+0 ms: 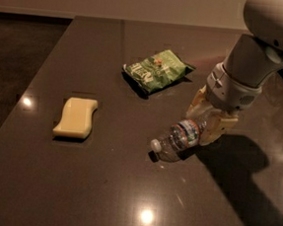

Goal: Move water bottle near sponge

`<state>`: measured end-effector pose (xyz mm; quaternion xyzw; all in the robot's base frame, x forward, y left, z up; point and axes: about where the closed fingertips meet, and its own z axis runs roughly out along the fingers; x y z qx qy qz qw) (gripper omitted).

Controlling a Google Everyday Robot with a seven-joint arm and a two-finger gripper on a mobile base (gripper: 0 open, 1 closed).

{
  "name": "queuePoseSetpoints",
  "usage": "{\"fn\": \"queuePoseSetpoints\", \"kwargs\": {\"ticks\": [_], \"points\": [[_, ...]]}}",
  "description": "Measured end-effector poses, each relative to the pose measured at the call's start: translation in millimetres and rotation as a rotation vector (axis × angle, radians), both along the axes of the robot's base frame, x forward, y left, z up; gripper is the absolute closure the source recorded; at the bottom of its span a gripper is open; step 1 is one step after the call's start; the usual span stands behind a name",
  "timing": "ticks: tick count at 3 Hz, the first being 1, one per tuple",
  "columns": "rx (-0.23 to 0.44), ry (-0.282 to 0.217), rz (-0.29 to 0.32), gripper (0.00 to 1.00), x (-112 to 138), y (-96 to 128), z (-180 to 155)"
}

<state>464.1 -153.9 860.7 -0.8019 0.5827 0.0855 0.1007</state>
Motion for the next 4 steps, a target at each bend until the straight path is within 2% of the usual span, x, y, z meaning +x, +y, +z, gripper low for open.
{"fn": "queuePoseSetpoints", "kwargs": {"ticks": [1, 2, 4], "points": [[-0.010, 0.003, -0.061, 0.89, 7.6, 17.8, 12.8], [-0.019, 0.002, -0.150, 1.00, 21.6, 46.9, 22.9], [0.030, 0.026, -0.284, 1.00, 50.6, 93.8, 26.0]]}}
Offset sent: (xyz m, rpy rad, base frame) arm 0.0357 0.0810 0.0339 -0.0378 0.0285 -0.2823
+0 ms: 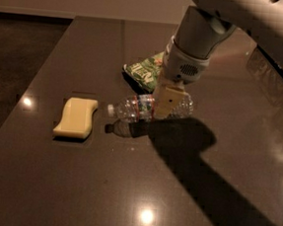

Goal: Move water bottle near sponge

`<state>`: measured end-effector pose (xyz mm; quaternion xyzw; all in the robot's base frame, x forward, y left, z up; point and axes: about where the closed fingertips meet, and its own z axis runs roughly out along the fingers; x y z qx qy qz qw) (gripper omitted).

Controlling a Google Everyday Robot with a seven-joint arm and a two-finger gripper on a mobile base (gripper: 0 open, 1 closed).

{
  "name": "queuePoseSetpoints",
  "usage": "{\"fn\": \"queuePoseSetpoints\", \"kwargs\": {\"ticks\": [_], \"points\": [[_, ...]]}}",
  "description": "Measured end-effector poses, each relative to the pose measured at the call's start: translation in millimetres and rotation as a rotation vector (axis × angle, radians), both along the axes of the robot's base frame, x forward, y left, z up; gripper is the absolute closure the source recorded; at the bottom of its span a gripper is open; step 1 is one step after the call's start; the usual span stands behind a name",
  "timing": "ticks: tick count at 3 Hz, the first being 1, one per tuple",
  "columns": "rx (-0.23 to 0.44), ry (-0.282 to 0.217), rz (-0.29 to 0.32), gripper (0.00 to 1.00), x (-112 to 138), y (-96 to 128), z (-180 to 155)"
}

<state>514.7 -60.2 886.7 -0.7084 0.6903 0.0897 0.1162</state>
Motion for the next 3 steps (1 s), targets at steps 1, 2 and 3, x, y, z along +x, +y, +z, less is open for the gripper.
{"fn": "queuePoseSetpoints", "kwargs": {"ticks": [1, 2, 3], "points": [[0.015, 0.005, -0.044, 0.83, 6.4, 17.9, -6.1], [0.025, 0.011, -0.081, 0.59, 2.5, 35.1, -13.0], [0.032, 0.026, -0.099, 0.35, -9.2, 50.8, -22.1]]}}
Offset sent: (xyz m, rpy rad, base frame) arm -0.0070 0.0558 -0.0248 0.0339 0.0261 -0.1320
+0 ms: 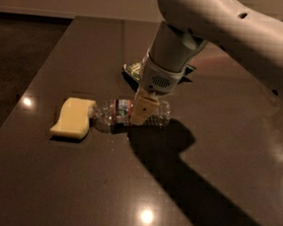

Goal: Move water bottle near sponge

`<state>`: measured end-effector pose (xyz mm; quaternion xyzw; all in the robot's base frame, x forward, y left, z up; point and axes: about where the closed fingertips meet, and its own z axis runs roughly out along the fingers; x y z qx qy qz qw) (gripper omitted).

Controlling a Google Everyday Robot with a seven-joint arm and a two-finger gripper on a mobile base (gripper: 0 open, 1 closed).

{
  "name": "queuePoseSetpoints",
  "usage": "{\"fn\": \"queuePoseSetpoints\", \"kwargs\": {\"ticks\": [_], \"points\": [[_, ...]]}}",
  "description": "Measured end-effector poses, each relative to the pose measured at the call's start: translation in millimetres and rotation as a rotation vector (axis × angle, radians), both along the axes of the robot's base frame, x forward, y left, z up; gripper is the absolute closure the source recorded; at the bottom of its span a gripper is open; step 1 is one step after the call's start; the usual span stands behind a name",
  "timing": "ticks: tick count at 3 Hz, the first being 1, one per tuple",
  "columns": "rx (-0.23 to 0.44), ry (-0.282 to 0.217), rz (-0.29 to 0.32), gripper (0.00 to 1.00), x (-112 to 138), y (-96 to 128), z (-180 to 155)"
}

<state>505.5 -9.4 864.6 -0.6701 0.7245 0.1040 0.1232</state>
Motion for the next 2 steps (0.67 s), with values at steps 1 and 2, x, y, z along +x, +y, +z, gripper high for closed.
{"fn": "queuePoseSetpoints", "kwargs": {"ticks": [1, 2], "points": [[0.008, -0.025, -0.017, 0.13, -10.1, 9.9, -8.2], [0.009, -0.028, -0.017, 0.00, -10.6, 10.9, -9.3]]}}
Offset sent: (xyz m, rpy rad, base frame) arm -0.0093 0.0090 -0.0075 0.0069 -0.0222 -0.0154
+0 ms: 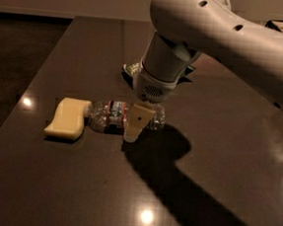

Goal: Move water bottle near sponge

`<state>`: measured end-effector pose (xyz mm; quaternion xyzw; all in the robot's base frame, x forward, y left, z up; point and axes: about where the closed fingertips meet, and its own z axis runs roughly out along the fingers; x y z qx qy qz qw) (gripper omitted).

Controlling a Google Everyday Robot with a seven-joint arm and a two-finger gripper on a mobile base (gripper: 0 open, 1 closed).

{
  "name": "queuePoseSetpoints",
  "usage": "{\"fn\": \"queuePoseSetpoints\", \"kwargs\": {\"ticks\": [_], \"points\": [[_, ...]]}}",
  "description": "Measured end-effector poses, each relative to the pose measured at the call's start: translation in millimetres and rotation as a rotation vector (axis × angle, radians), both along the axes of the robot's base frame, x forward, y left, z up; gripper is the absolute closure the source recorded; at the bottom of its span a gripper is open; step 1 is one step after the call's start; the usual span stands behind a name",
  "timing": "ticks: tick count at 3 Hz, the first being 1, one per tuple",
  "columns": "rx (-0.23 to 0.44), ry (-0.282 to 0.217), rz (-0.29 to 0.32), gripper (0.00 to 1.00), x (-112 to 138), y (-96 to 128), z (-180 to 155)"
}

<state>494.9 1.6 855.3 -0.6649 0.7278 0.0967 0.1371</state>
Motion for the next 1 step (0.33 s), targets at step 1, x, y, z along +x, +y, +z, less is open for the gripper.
{"fn": "queuePoseSetpoints", "kwargs": {"ticks": [1], "points": [[0.000, 0.000, 0.000, 0.00, 0.0, 0.0, 0.0]]}}
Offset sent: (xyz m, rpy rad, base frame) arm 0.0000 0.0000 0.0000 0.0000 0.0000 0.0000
